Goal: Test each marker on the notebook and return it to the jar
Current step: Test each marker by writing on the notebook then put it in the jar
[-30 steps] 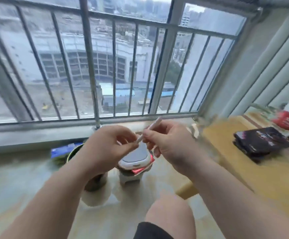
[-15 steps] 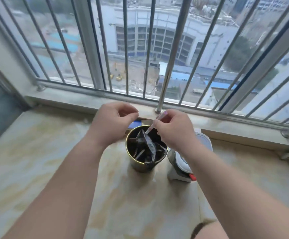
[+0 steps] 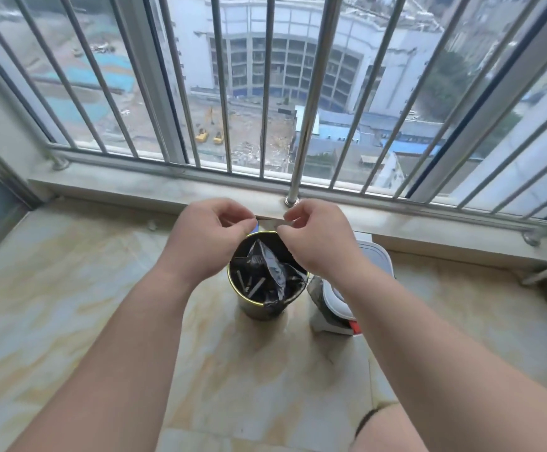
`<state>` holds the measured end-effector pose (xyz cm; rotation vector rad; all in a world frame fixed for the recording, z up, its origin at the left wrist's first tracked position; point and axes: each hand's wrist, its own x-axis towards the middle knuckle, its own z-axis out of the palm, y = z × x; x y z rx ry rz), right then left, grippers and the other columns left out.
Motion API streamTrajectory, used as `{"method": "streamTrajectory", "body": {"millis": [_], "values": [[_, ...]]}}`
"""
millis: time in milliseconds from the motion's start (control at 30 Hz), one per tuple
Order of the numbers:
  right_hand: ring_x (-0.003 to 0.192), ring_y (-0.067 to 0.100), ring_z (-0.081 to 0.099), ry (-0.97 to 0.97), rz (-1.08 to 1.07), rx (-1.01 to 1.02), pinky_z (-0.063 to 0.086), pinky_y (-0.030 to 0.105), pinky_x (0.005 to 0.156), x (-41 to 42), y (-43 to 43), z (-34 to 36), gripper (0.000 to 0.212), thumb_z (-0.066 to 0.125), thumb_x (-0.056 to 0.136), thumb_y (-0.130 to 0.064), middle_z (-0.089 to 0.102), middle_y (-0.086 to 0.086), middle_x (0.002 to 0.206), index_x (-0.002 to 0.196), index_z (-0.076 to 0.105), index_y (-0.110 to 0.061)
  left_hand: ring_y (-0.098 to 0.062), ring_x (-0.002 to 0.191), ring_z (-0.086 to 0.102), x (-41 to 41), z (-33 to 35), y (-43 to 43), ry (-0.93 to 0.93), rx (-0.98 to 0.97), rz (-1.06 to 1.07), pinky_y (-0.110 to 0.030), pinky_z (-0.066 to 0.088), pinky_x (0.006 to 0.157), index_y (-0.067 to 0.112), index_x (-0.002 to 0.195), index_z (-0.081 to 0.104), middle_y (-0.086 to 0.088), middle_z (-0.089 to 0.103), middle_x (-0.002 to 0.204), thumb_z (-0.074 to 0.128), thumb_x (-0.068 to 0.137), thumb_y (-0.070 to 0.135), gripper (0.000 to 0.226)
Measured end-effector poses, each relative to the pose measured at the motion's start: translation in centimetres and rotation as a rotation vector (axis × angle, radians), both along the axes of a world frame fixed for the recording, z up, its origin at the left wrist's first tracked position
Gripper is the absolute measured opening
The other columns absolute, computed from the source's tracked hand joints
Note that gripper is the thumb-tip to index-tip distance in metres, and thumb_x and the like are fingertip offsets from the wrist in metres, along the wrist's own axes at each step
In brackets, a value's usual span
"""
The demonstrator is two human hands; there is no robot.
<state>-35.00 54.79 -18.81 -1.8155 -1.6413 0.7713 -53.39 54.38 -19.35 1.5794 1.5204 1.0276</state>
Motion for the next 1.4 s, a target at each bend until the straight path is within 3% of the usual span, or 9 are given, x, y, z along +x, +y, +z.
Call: {"method": "streamTrajectory", "body": {"millis": [333, 433, 700, 833, 900, 1000, 1133, 1267, 1400], "values": [[0.083, 0.005, 0.062, -0.171, -0.099, 0.134, 0.048, 0.020, 0.068, 9.0, -11.2, 13.1, 0.006, 0.066, 0.087, -0.026, 0.066, -0.013, 0.089, 0.092, 0.065, -0.028, -0.005, 0.065, 0.066, 6.7, 8.1, -3.8, 0.127, 0.124, -0.175, -0.029, 0.046, 0.059, 0.037, 0.080, 0.071, 0.021, 0.070, 0.071, 0.076, 0.088, 0.044, 0.012], [0.088, 0.014, 0.064, -0.252, -0.217, 0.159, 0.051, 0.028, 0.075, 13.5, -16.9, 17.6, 0.006, 0.066, 0.086, -0.024, 0.067, -0.007, 0.091, 0.092, 0.067, -0.024, -0.005, 0.066, 0.068, 12.0, 11.8, -6.2, 0.106, 0.203, -0.311, -0.030, 0.048, 0.061, 0.031, 0.078, 0.071, 0.024, 0.071, 0.074, 0.075, 0.089, 0.044, 0.018], [0.075, 0.003, 0.063, -0.351, -0.683, 0.202, 0.049, 0.017, 0.058, 24.1, -38.1, 23.9, 0.012, 0.072, 0.082, -0.028, 0.065, -0.016, 0.078, 0.077, 0.062, -0.031, 0.004, 0.063, 0.061, 29.8, 19.4, -20.8, 0.055, 0.376, -0.826, -0.027, 0.044, 0.061, 0.031, 0.075, 0.070, 0.025, 0.067, 0.069, 0.075, 0.089, 0.040, 0.017], [0.071, -0.001, 0.060, -0.394, -0.931, 0.190, 0.046, 0.018, 0.058, 27.9, -50.7, 25.0, 0.011, 0.074, 0.081, -0.030, 0.065, -0.014, 0.076, 0.078, 0.064, -0.026, -0.001, 0.066, 0.062, 37.4, 21.2, -31.6, 0.111, 0.470, -1.059, -0.028, 0.051, 0.065, 0.032, 0.075, 0.068, 0.016, 0.067, 0.067, 0.075, 0.087, 0.045, 0.019], [0.069, 0.002, 0.062, -0.380, -1.067, 0.187, 0.051, 0.023, 0.060, 29.5, -57.0, 25.0, 0.009, 0.075, 0.080, -0.028, 0.066, -0.013, 0.072, 0.079, 0.067, -0.024, 0.006, 0.069, 0.061, 40.9, 21.8, -36.9, 0.115, 0.532, -1.196, -0.021, 0.046, 0.063, 0.032, 0.075, 0.069, 0.021, 0.065, 0.067, 0.075, 0.088, 0.043, 0.018], [0.063, -0.002, 0.062, -0.354, -1.235, 0.168, 0.045, 0.015, 0.053, 31.5, -65.9, 24.3, 0.009, 0.075, 0.081, -0.028, 0.067, -0.013, 0.071, 0.077, 0.067, -0.027, 0.015, 0.073, 0.058, 45.7, 22.0, -44.6, 0.109, 0.580, -1.380, -0.009, 0.036, 0.056, 0.031, 0.075, 0.070, 0.023, 0.065, 0.066, 0.073, 0.087, 0.041, 0.016], [0.069, 0.000, 0.061, -0.361, -1.380, 0.113, 0.042, 0.020, 0.056, 34.1, -75.1, 22.3, 0.010, 0.077, 0.084, -0.027, 0.066, -0.014, 0.075, 0.079, 0.068, -0.028, 0.013, 0.073, 0.059, 51.2, 21.0, -53.2, 0.075, 0.613, -1.557, -0.007, 0.036, 0.054, 0.036, 0.074, 0.065, 0.023, 0.064, 0.067, 0.073, 0.089, 0.041, 0.018], [0.077, -0.002, 0.059, -0.377, -1.430, 0.046, 0.040, 0.016, 0.059, 37.4, -79.4, 19.3, 0.009, 0.074, 0.086, -0.023, 0.064, -0.017, 0.081, 0.090, 0.070, -0.031, 0.006, 0.074, 0.062, 55.5, 18.9, -57.5, 0.087, 0.618, -1.623, -0.019, 0.046, 0.060, 0.038, 0.092, 0.067, 0.023, 0.065, 0.081, 0.070, 0.091, 0.042, 0.005], [0.080, 0.004, 0.063, -0.373, -1.362, -0.078, 0.053, 0.028, 0.070, 40.6, -79.0, 16.5, 0.021, 0.068, 0.087, -0.023, 0.067, -0.015, 0.086, 0.105, 0.067, -0.034, 0.000, 0.080, 0.061, 57.9, 16.3, -57.6, 0.140, 0.635, -1.648, -0.021, 0.051, 0.069, 0.035, 0.119, 0.062, 0.018, 0.061, 0.105, 0.071, 0.092, 0.034, 0.029]]}}
